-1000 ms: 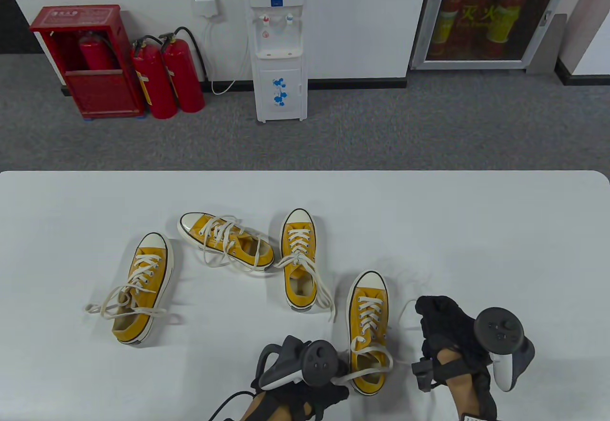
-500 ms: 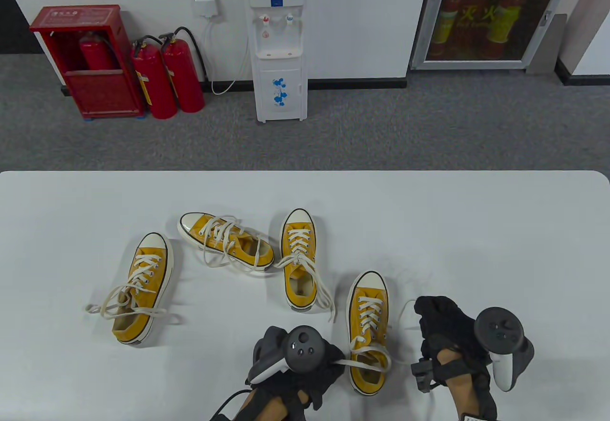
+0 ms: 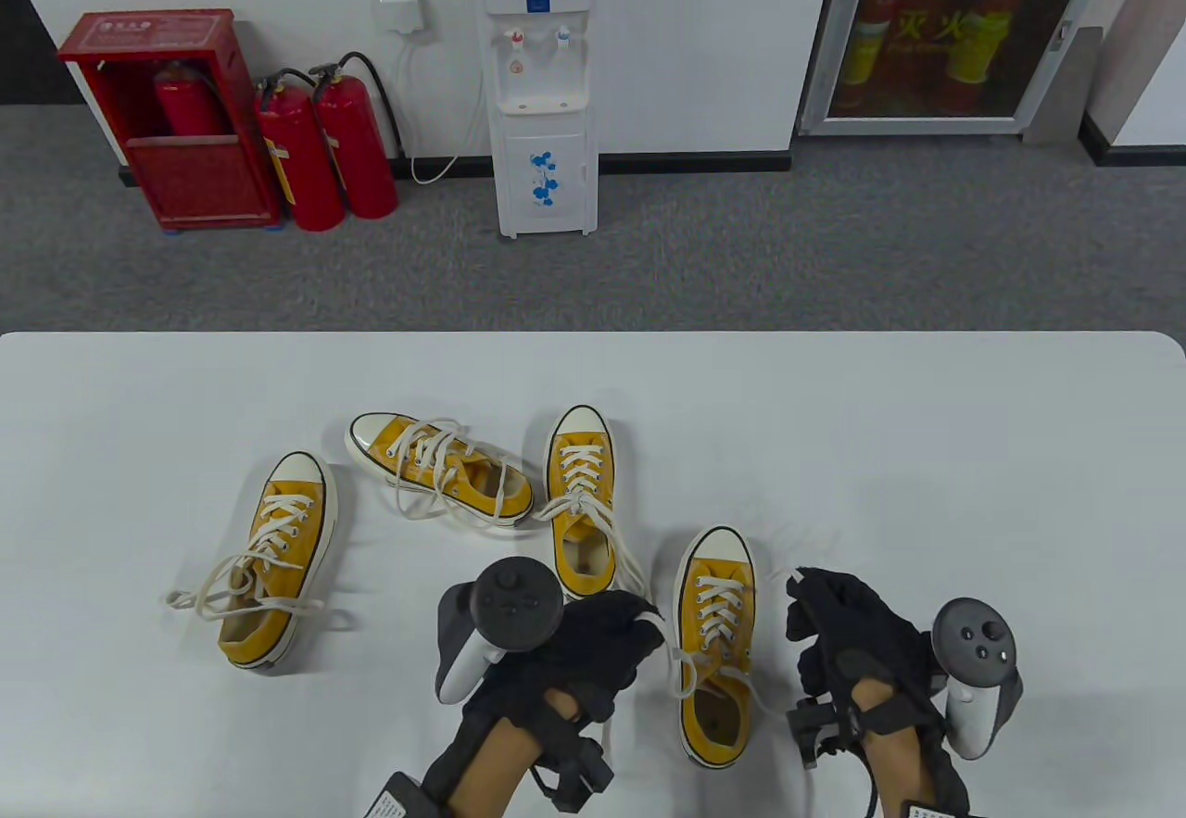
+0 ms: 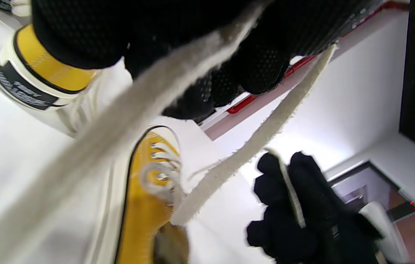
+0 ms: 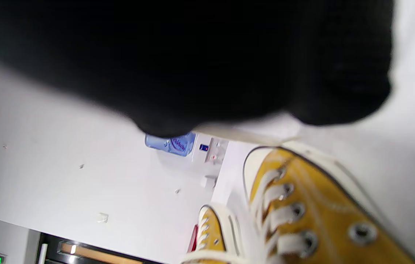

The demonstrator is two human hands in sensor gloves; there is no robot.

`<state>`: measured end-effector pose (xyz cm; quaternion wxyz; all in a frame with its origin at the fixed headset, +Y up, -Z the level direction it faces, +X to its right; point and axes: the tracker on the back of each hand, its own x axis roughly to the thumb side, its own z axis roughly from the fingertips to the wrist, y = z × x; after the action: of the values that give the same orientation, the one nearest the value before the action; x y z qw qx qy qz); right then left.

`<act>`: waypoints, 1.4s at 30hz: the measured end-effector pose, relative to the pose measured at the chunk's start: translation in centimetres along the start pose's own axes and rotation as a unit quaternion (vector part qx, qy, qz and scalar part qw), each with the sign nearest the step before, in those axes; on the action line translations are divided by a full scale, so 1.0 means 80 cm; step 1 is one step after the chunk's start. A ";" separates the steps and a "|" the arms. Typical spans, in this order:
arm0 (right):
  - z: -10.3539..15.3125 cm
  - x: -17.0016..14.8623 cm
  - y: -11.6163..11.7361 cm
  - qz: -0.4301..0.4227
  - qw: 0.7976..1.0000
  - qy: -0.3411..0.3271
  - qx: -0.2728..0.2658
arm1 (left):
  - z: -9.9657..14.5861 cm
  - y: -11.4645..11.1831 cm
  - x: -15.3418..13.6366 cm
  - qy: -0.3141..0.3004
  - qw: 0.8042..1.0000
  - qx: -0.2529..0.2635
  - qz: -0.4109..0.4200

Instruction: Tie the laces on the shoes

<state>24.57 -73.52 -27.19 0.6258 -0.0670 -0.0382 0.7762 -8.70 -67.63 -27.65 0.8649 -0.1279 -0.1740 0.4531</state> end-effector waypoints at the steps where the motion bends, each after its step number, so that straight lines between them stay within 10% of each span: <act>1: -0.001 -0.001 0.004 -0.011 1.000 0.001 0.013 | 0.000 0.002 0.002 -0.003 1.000 -0.001 0.014; 21: 0.012 0.029 0.082 -0.013 0.965 -0.099 0.241 | -0.001 0.003 0.014 -0.040 0.987 -0.024 0.151; 42: 0.015 0.027 0.084 -0.011 0.971 -0.089 0.221 | -0.025 0.007 -0.039 0.066 0.996 0.064 0.020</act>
<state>17.46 -72.80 -27.06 0.6273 0.1427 0.0776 0.7616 -9.97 -70.02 -30.24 0.8717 -0.1052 -0.0840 0.4711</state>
